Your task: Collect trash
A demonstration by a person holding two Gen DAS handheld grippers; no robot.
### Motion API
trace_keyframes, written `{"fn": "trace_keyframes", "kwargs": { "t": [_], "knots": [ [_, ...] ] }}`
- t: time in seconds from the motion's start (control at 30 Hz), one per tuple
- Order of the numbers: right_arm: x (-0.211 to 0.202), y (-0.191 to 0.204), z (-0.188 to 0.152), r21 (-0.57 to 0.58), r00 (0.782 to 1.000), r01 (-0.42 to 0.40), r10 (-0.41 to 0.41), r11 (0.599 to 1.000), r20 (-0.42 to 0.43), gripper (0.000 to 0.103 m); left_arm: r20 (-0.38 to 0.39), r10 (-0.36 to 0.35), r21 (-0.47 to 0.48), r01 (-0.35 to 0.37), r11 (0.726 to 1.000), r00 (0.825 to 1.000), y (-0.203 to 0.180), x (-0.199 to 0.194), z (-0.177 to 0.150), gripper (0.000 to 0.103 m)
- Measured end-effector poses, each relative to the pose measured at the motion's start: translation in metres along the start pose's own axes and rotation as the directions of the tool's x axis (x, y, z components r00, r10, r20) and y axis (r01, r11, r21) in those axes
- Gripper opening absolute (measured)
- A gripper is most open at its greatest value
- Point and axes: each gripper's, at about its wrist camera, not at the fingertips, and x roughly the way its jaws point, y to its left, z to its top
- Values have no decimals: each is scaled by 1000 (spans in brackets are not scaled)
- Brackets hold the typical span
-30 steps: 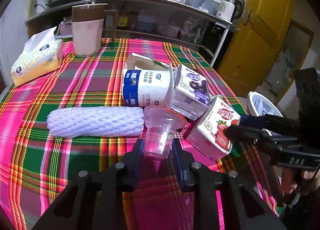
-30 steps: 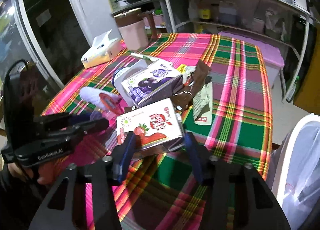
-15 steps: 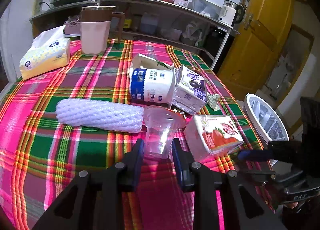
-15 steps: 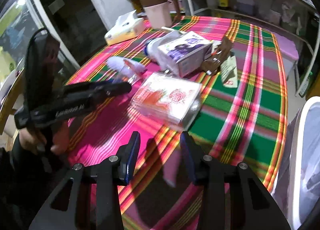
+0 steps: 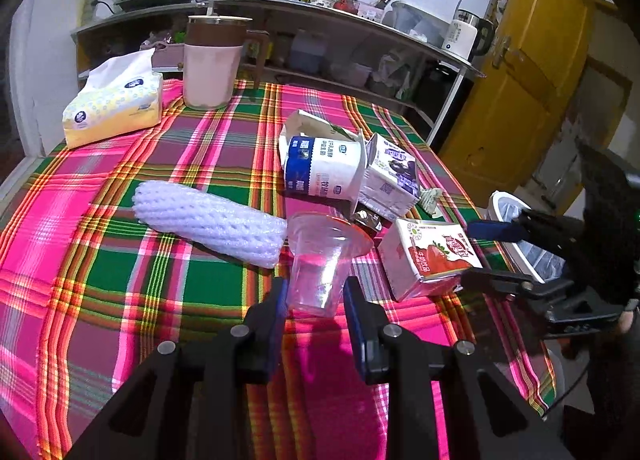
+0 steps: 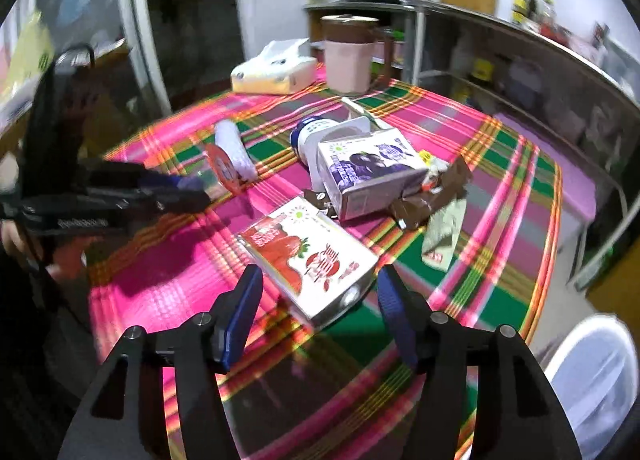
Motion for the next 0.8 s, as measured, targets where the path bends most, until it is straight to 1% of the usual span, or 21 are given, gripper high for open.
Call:
{"fn": "trace_keyframes", "kwargs": {
  "t": [0.03,0.13,0.23,0.37,0.43,0.5,0.6,0.8],
  "knots": [
    [4,0,2,-28,1000,-6,6,1000,-7,60,-1,1,-1,-1,1000,1000,0,0,0,29],
    [10,-2,5,-67,999,-45,44,997,-19,61,-5,3,0,-3,1000,1000,1,2,0,29],
    [14,-3,8,-99,998,-64,61,993,-28,61,-12,3,-3,-3,1000,1000,2,5,2,29],
    [20,-1,9,-90,993,-102,96,991,-65,61,-23,-1,-2,1,1000,1000,1,10,2,29],
    [22,7,5,-82,984,-164,157,983,-82,61,-30,-3,0,3,1000,1000,-1,12,1,29],
    [22,18,-1,-90,979,-190,182,978,-93,61,-37,-6,11,7,1000,999,-4,13,0,28],
    [20,23,-9,-78,982,-175,168,981,-88,61,-39,-14,30,15,999,999,-8,8,-3,27],
    [3,4,-14,7,992,-123,123,992,-34,61,-52,-25,22,26,999,998,-9,-3,-16,26]
  ]
}}
